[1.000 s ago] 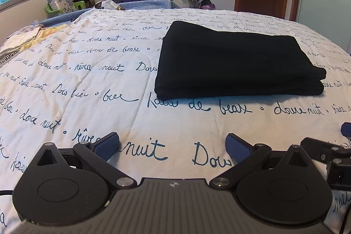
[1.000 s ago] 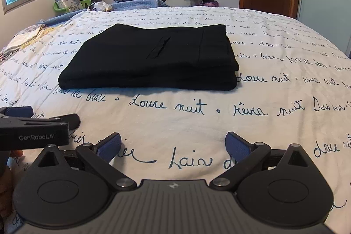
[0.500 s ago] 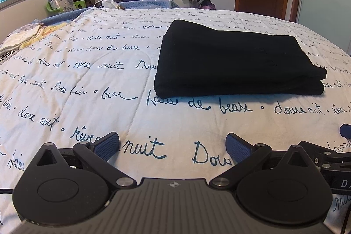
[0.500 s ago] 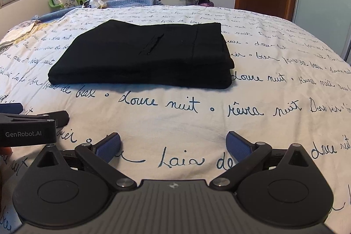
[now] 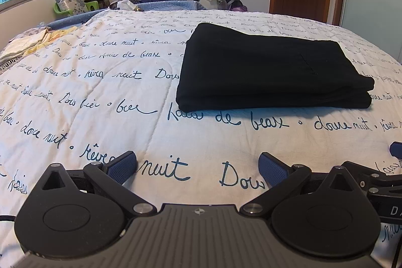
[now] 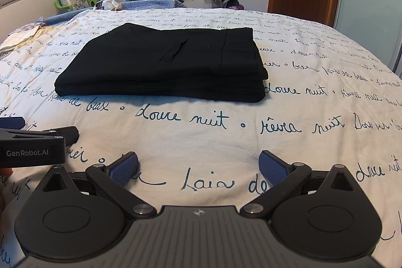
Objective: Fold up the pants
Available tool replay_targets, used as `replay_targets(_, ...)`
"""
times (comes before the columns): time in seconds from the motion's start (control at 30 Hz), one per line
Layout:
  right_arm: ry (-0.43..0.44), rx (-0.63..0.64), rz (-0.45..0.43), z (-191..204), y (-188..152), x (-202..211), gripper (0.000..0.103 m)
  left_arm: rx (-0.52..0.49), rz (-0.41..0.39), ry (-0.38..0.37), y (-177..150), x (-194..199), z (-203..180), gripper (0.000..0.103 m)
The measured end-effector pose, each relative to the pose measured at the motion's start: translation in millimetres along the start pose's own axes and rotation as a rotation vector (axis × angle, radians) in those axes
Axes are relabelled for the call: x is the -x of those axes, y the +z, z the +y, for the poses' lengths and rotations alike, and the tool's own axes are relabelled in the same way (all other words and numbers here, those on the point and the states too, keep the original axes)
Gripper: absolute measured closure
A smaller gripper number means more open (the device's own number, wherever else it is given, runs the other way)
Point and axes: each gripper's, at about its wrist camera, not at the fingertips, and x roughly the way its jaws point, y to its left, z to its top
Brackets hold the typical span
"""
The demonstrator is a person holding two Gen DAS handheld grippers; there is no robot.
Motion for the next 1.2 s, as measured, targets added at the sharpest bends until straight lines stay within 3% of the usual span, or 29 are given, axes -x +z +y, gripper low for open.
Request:
replay_targets(0.33, -0.043, -0.051, -0.053, -7.2, -1.4, 6.9, 0.000, 0.012, -0.012, 0.013, -2.0, 3.5, 0.7, 0.000)
replay_targets(0.47, -0.048, -0.038, -0.003, -5.6, 0.2, -2.0, 0.000, 0.005, -0.009, 0.016, -2.0, 3.0, -1.2, 0.000)
replay_targets(1.2, -0.060, -0.020, -0.002, -1.2, -3.8, -0.3, 0.000, 0.005, -0.008, 0.015, -1.9, 2.3, -1.6, 0.000)
